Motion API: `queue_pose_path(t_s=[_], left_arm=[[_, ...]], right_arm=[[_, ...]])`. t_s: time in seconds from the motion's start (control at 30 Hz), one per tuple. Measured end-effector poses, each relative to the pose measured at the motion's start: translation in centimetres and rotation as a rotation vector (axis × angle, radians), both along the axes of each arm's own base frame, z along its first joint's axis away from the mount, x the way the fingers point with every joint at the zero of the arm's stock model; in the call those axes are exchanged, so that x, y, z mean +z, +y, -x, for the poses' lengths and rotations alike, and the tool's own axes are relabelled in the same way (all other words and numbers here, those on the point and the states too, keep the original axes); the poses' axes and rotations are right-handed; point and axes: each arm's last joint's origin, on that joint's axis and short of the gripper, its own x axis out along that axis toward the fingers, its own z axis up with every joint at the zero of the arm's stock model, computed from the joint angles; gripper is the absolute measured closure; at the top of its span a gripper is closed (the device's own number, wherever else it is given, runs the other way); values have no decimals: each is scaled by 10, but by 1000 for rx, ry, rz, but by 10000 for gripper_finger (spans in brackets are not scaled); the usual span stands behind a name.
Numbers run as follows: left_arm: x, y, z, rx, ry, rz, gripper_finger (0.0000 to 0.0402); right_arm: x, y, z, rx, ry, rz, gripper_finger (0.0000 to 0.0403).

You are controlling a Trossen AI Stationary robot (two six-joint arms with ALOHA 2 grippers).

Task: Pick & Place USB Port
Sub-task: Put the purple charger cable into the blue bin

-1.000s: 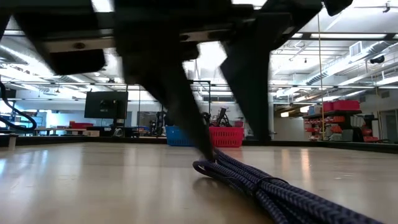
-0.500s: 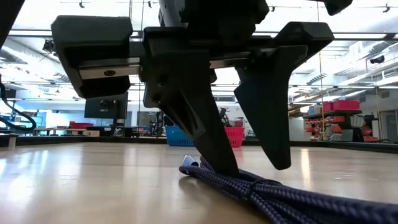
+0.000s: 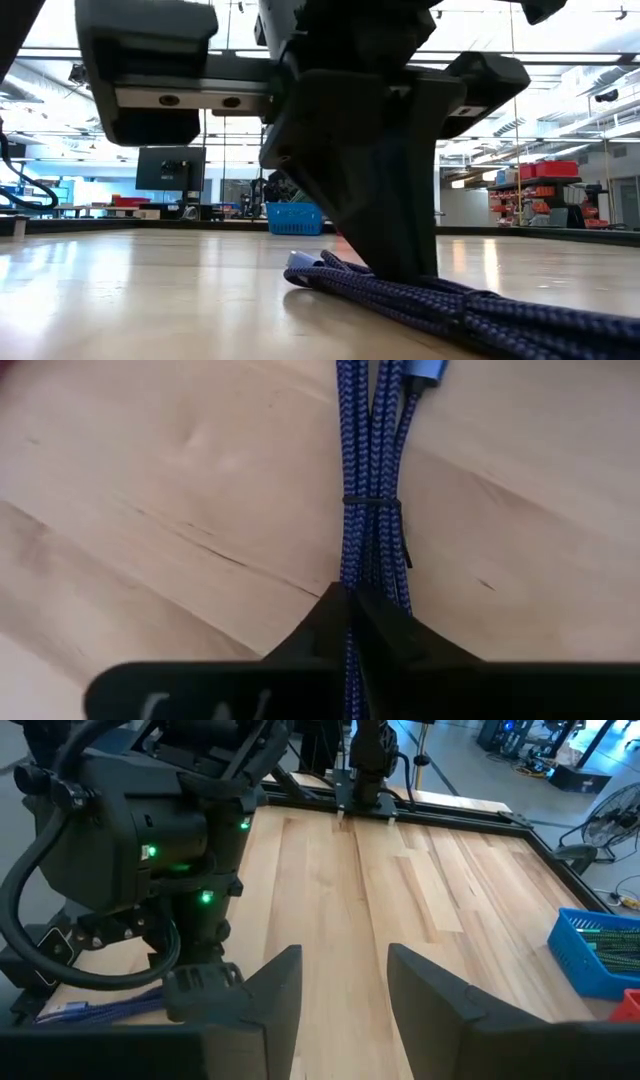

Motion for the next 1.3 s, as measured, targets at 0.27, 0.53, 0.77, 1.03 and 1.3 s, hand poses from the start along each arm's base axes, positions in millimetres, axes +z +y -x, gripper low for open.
queue_pose_path(t_s=[0.27, 0.53, 0.77, 1.03, 1.3], left_arm=[[8, -2, 2, 127, 12, 43, 397], [50, 10, 16, 371, -51, -79, 400], [80, 49, 32, 776, -71, -261, 400], [107, 104, 39, 1060, -123, -389, 401], [141, 160, 40, 1179, -185, -369, 401]], right_arm=[[0, 0, 0, 0, 0, 0, 253], [-1, 0, 0, 0, 7, 6, 253], [-2, -1, 1, 0, 18, 16, 253], [-3, -1, 1, -1, 30, 25, 253], [-5, -2, 2, -1, 44, 35, 253]])
